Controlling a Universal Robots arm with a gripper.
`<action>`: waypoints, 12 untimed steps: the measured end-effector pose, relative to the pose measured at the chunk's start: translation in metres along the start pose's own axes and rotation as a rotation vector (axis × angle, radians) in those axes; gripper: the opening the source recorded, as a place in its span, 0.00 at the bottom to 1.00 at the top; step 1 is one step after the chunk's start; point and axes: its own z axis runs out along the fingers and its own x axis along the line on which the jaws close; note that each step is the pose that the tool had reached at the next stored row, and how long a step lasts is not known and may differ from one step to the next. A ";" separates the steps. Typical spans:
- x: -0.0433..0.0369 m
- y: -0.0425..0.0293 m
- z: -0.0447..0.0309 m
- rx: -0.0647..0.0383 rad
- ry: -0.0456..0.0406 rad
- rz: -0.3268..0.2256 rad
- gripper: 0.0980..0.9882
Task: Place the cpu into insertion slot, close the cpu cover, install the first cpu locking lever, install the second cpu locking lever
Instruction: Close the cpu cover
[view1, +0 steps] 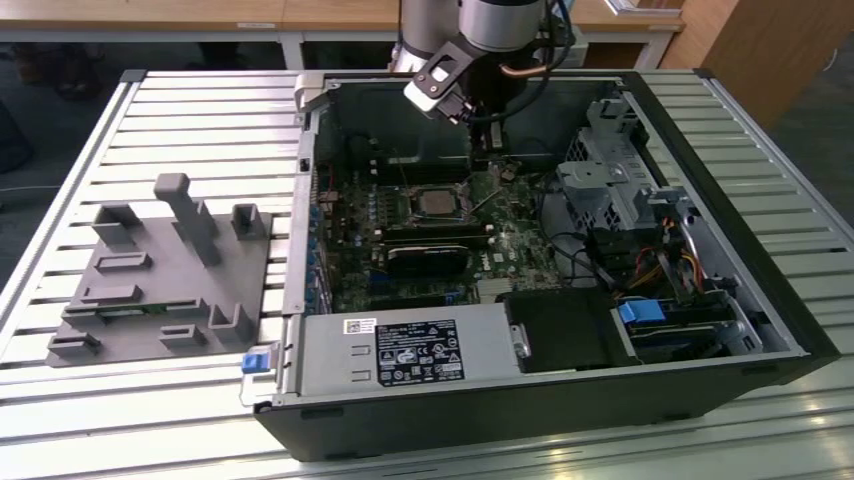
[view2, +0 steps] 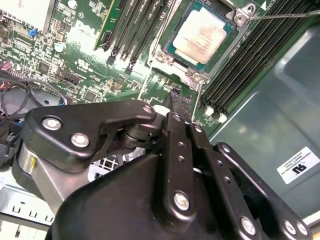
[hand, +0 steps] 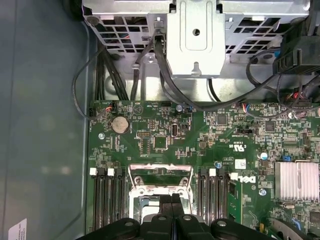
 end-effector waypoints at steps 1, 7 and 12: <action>-0.0002 0.0001 0.0001 0.000 0.0006 0.000 0.01; -0.0011 0.0004 0.0000 0.000 0.0014 0.000 0.01; -0.0016 0.0004 -0.0001 0.000 0.0022 0.000 0.01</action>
